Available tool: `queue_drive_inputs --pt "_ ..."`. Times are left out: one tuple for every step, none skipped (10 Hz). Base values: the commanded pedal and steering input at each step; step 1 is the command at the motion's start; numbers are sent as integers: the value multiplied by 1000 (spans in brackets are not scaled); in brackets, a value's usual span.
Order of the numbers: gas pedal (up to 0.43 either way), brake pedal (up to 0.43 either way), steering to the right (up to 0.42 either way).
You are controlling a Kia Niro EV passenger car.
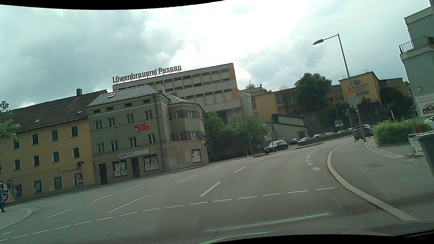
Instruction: Follow the waypoints while adhering to traffic rules and regulations
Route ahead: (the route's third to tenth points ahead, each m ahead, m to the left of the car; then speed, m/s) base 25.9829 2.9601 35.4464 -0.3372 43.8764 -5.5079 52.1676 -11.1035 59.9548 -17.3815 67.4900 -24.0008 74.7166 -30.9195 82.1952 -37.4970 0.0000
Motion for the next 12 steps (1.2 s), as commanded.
queue_drive_inputs --pt "0 354 31" --pt "0 354 31" --pt "0 354 31" --pt "0 354 31" --pt "0 354 31" --pt "0 360 31" --pt "0 354 31" --pt "0 354 31" --pt "0 354 31" --pt "0 354 31" --pt "0 354 31" --pt "0 354 31"
